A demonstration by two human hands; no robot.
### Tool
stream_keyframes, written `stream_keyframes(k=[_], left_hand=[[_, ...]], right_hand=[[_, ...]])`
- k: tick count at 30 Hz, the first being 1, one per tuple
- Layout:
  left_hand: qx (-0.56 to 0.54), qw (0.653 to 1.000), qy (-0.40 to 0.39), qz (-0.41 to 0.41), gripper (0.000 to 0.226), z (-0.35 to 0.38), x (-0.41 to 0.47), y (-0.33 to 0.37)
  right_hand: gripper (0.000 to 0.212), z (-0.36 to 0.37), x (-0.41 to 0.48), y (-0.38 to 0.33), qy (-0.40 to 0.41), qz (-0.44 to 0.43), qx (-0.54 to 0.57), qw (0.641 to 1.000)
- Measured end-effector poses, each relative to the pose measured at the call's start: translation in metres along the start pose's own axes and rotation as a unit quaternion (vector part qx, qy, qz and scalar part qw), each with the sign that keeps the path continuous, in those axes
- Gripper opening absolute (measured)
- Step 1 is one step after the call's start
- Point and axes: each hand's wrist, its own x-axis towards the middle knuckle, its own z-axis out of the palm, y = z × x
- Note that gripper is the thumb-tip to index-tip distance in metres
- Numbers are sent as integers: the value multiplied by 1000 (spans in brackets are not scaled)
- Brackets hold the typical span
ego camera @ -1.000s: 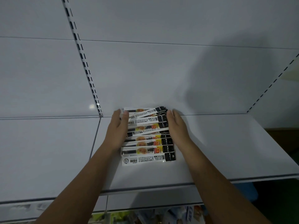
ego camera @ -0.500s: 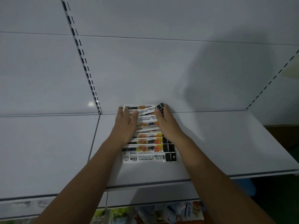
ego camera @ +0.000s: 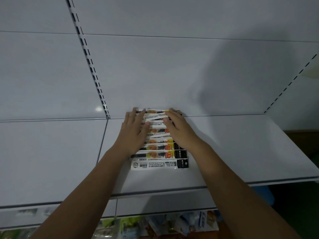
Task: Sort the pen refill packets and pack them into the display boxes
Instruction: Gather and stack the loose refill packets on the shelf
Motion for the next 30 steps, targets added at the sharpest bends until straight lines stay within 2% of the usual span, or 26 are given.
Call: stream_keyframes(k=[2, 4, 6, 9, 12, 15, 21, 26, 30], left_hand=[[44, 997, 55, 41, 60, -7, -5, 2], [71, 986, 88, 119, 59, -20, -16, 7], [108, 975, 39, 191, 57, -30, -33, 15], [205, 943, -53, 257, 57, -25, -64, 22], [229, 934, -83, 261, 65, -10, -78, 18], [221, 943, -80, 235, 66, -4, -75, 15], [209, 942, -122, 234, 43, 0, -72, 18], [224, 929, -73, 285, 20, 0, -76, 18], [247, 925, -60, 284, 21, -5, -77, 14]], right_hand=[[48, -4, -6, 6, 27, -8, -12, 1000], [49, -13, -17, 12, 59, -15, -8, 998], [44, -22, -33, 18, 76, -19, -4, 997], [30, -29, -60, 23, 108, -31, -38, 993], [20, -29, -76, 25, 119, -57, -74, 988], [23, -23, -86, 21, 80, -48, -59, 994], [31, -11, -89, 19, -5, -36, -98, 994], [27, -12, -88, 18, -16, -12, -84, 996], [19, -18, -85, 14, -29, 5, -33, 999]])
